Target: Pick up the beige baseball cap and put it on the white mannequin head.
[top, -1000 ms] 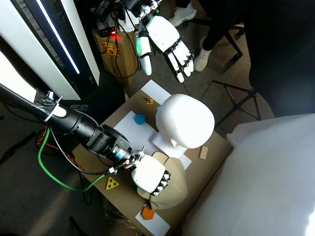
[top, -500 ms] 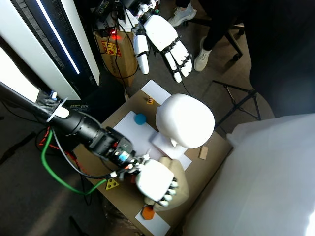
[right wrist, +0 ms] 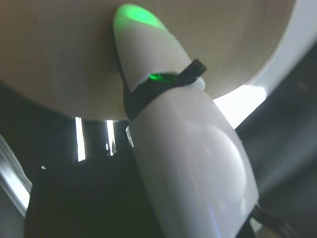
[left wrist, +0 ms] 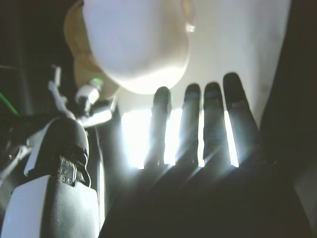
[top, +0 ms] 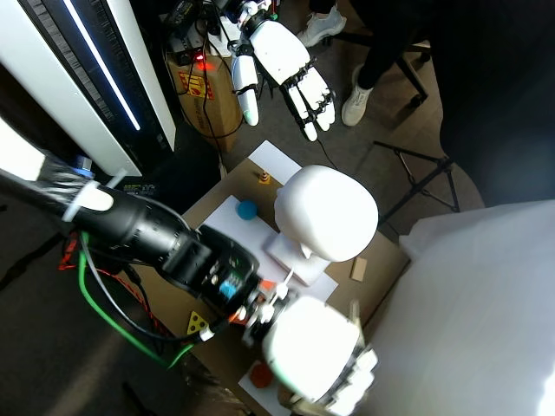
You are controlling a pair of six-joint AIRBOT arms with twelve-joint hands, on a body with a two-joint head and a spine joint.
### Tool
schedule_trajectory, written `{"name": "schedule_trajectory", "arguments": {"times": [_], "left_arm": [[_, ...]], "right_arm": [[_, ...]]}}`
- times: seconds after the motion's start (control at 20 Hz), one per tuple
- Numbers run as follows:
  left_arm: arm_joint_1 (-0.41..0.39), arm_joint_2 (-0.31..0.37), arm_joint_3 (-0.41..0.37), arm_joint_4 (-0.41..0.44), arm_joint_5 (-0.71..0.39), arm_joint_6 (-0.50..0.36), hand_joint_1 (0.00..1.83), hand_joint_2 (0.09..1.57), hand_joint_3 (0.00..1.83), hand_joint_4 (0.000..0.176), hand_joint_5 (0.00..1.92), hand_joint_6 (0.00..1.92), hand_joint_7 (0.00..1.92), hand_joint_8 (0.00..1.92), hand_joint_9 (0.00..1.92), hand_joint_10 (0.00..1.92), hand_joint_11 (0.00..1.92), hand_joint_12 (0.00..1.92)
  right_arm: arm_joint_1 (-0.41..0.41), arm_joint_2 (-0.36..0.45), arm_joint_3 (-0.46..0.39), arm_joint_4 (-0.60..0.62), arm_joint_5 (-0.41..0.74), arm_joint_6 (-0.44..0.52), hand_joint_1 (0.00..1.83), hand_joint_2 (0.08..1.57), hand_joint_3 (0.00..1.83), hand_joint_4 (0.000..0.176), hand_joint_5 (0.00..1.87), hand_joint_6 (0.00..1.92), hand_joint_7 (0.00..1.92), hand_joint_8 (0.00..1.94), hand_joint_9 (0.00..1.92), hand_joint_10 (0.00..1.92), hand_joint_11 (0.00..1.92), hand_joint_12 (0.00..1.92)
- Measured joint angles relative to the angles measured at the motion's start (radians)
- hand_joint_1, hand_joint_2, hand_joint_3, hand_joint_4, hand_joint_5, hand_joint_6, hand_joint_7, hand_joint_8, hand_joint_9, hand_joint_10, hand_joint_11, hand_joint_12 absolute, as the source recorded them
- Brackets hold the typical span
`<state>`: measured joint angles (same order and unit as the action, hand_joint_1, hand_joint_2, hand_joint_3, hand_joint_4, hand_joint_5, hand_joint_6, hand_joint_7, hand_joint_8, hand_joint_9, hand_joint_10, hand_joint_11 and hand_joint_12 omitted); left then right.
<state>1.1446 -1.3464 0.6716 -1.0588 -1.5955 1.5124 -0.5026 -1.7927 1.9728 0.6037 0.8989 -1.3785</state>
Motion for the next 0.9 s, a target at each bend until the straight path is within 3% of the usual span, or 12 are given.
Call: {"name": "schedule_trajectory", "arguments": {"times": [0.15, 0.45, 0.7, 0.9], "left_arm": [[0.003, 0.003, -0.004, -0.005, -0.002, 0.000, 0.00, 1.16, 0.00, 0.119, 0.14, 0.00, 0.08, 0.00, 0.05, 0.00, 0.00, 0.40], [0.003, 0.003, -0.009, -0.004, -0.003, -0.002, 0.00, 1.15, 0.00, 0.119, 0.16, 0.00, 0.09, 0.00, 0.05, 0.00, 0.00, 0.40], [0.003, 0.013, -0.012, -0.004, -0.006, -0.011, 0.00, 1.15, 0.00, 0.120, 0.15, 0.00, 0.09, 0.00, 0.06, 0.00, 0.00, 0.42], [0.025, 0.024, -0.026, 0.017, -0.016, -0.023, 0.00, 1.15, 0.00, 0.119, 0.15, 0.00, 0.10, 0.00, 0.06, 0.00, 0.00, 0.42]], "right_arm": [[0.048, 0.010, -0.138, -0.071, 0.172, 0.006, 1.35, 1.20, 0.00, 0.000, 0.84, 1.05, 0.76, 1.32, 0.75, 1.55, 0.75, 1.55], [0.082, 0.009, -0.203, -0.149, 0.251, -0.040, 1.35, 1.20, 0.00, 0.000, 0.83, 1.07, 0.75, 1.34, 0.74, 1.56, 0.76, 1.56], [0.058, 0.015, -0.347, -0.243, 0.276, -0.145, 1.35, 1.21, 0.00, 0.000, 0.83, 1.07, 0.74, 1.34, 0.74, 1.56, 0.77, 1.56], [0.004, 0.045, -0.452, -0.219, 0.317, -0.262, 1.35, 1.20, 0.00, 0.000, 0.83, 1.07, 0.75, 1.34, 0.75, 1.56, 0.76, 1.56]]}}
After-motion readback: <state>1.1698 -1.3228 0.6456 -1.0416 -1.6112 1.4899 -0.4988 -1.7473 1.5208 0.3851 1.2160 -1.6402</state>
